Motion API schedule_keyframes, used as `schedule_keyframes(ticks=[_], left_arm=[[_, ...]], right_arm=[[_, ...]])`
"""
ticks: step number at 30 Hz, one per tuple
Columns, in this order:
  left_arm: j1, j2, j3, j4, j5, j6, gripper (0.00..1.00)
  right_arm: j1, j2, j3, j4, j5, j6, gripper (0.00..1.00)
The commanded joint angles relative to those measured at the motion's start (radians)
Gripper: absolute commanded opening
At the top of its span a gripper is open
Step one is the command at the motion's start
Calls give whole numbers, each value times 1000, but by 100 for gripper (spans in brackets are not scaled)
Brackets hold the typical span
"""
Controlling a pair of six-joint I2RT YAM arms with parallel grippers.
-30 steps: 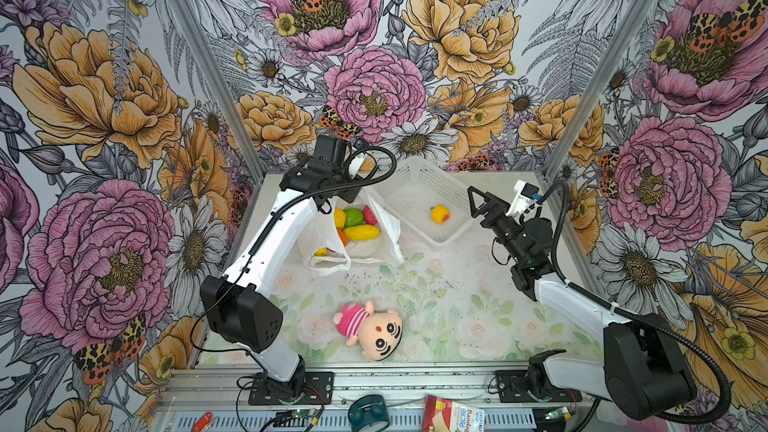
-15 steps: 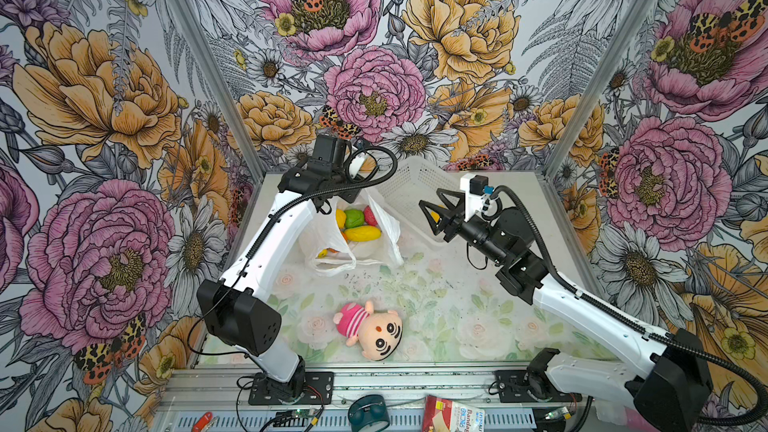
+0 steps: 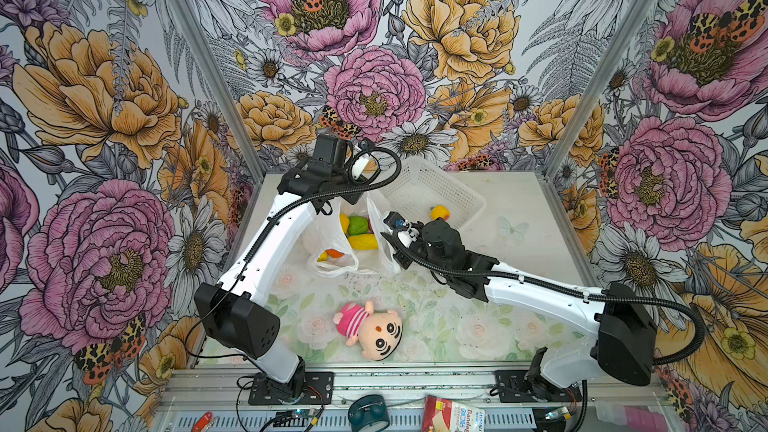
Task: Untie the knot of the plastic bag and take out the fruit
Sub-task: 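Move the right gripper back over the bag opening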
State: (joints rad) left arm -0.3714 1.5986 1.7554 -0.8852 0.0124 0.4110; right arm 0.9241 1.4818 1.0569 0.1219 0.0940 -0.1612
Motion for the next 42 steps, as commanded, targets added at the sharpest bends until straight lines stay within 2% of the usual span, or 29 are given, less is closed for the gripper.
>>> schedule_keyframes(ticks=[1,5,8,10,13,15,18,19,23,26,33,35,39,42], left_arm=[[-6,-38,-7,25,29,12,0],[-8,-39,-14,26,3,21,0],[2,-36,-9,26,14,10,0],[3,-36,-13,26,9,11,0],[4,-34,-10,25,11,11,0],[7,-36,-8,25,21,6,0],[1,-41,-16,25,5,17,0],[0,-40,-16,25,4,18,0],[2,-39,-10,25,29,8,0],[-6,-43,-19,25,-3,24,0],[1,-48,-16,25,11,20,0],[2,-45,-14,25,13,18,0],[2,-48,-16,26,19,19,0],[2,-44,-16,25,16,20,0]], right_arm=[[15,37,65,-40,47,-60,18],[61,29,84,-50,162,-84,14],[113,-49,29,-6,203,-114,19],[154,-104,-12,24,191,-138,24],[197,-124,-35,25,99,-158,21],[211,-84,-24,19,56,-178,18],[210,22,62,-40,99,-178,4],[208,55,81,-41,111,-180,3],[159,226,169,-44,126,-169,0],[106,331,256,-100,128,-137,0],[47,465,331,-144,110,-151,0],[46,482,321,-145,82,-173,7],[35,505,319,-153,16,-192,41],[40,512,328,-192,-29,-206,58]])
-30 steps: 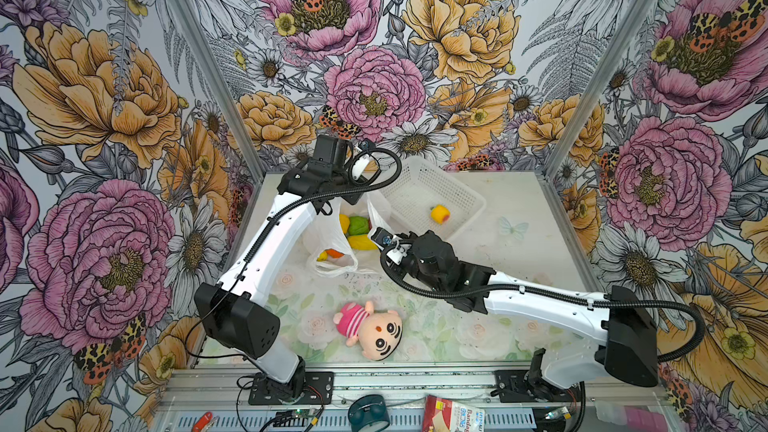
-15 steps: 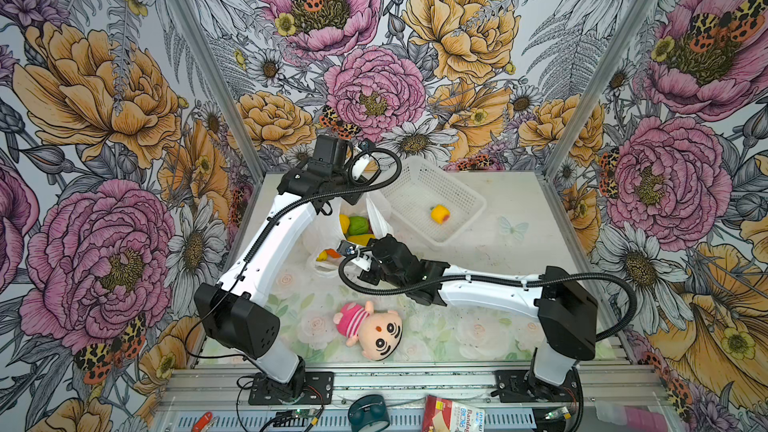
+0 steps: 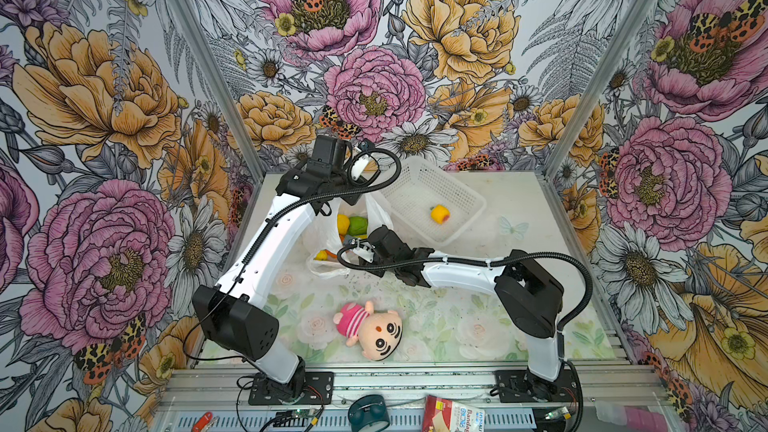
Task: Untie the knot of the plastic bag and take out the fruit
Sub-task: 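Move the right gripper back over the bag opening, then lower the right gripper into the bag and grasp the round yellow fruit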
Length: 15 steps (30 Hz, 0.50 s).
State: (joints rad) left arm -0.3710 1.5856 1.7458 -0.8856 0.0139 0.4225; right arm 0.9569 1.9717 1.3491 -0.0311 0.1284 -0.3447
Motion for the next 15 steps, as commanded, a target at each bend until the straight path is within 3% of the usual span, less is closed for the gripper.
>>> schedule_keyframes(ticks=[1,4,6,10,13,15], left_arm=[[3,-30,-4,25,22,6,0],[4,-32,-6,26,24,5,0],[2,-31,-7,26,14,9,0],[3,-31,-3,25,26,5,0],[-3,-35,-9,25,15,13,0],[-3,-36,-5,25,27,9,0]], right_arm=[[13,25,39,-45,-61,-29,60],[33,35,66,-50,-31,-30,63],[48,54,99,-49,0,-11,58],[56,157,257,-49,180,96,54],[54,245,364,-50,276,164,60],[54,304,429,-49,359,197,70]])
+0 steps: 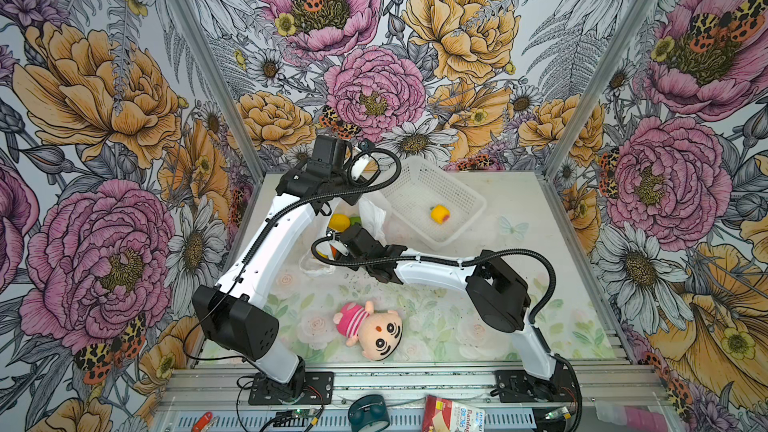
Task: Untie the knot of the plastic bag and take out the fruit
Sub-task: 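Lower the right gripper into the bag and grasp the round yellow fruit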
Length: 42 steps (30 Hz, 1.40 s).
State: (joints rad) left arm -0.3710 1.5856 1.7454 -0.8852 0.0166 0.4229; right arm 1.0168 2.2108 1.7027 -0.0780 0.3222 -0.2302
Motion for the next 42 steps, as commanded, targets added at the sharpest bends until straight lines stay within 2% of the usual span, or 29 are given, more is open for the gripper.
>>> schedule_keyframes(ticks=[1,6,14,19,23,28,30,33,40,42], left_arm=[[-3,-37,-3,26,31,7,0],[-14,-63,-12,26,56,33,0],[-22,-78,-19,27,168,66,0],[-24,-97,-28,29,234,92,0],[-21,-110,-40,40,251,93,0],[-14,-104,-43,47,180,82,0],[0,-95,-33,46,167,63,0],[23,-87,-28,48,159,44,0],[27,-76,-27,48,149,32,0],[23,-75,-29,48,135,37,0]], right_arm=[[-7,85,100,-2,194,92,74],[-29,194,230,-17,294,121,84],[-51,328,430,-138,308,151,96],[-63,339,466,-198,276,176,96],[-76,334,462,-235,262,181,83],[-91,310,427,-255,240,193,60],[-94,281,394,-252,248,199,56],[-95,221,347,-252,233,206,46],[-81,22,188,-222,109,241,24],[-70,-23,151,-211,80,241,21]])
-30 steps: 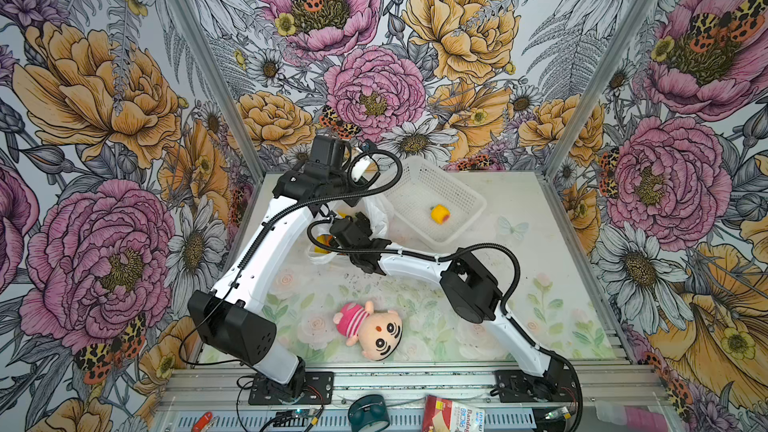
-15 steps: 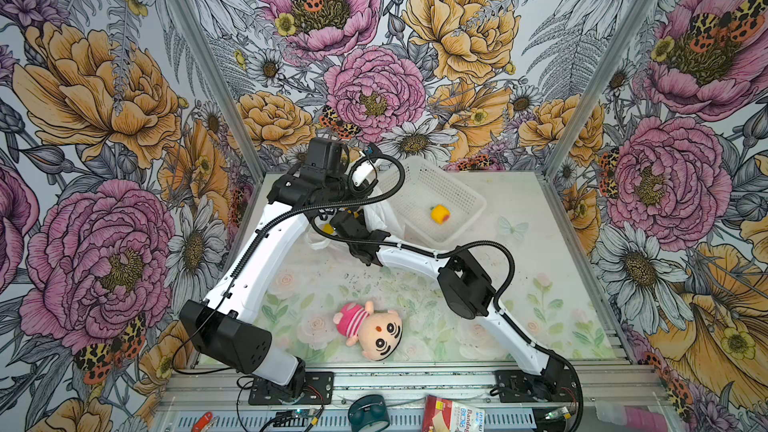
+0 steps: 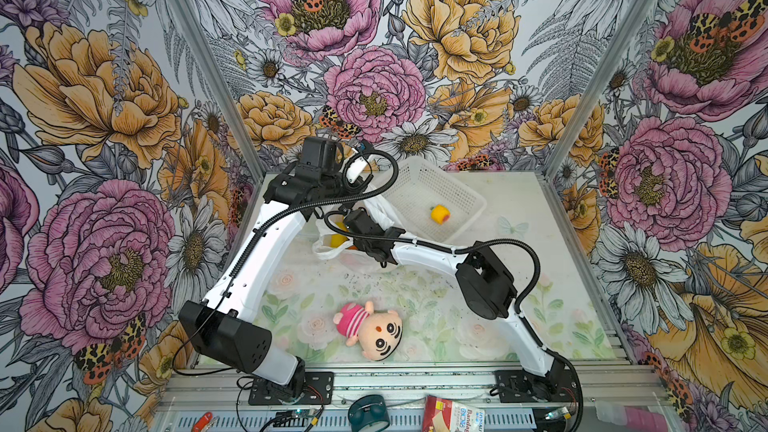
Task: Untie the knot of the plastic bag and take out the fruit
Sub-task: 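Lower the right gripper into the bag and grasp the round yellow fruit, then lift the round yellow fruit out of the bag with the right gripper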
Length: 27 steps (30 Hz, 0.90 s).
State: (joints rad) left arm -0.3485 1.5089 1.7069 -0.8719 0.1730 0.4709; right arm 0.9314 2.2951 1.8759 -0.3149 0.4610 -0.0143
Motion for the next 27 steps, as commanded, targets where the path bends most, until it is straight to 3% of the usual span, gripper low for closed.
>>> schedule_keyframes(ticks=[1,15,20,23,27], left_arm=[[2,3,12,35,-20,-11,0],[17,9,10,35,-29,-15,0],[34,17,16,35,-29,-35,0],[33,20,17,34,-40,-35,0],[34,22,17,33,-34,-39,0]], right_arm=[[21,-131,-45,36,-73,25,20],[53,-376,-260,130,-225,36,16],[108,-616,-463,250,-268,-23,15],[114,-789,-622,351,-343,-20,18],[99,-970,-771,454,-345,6,15]])
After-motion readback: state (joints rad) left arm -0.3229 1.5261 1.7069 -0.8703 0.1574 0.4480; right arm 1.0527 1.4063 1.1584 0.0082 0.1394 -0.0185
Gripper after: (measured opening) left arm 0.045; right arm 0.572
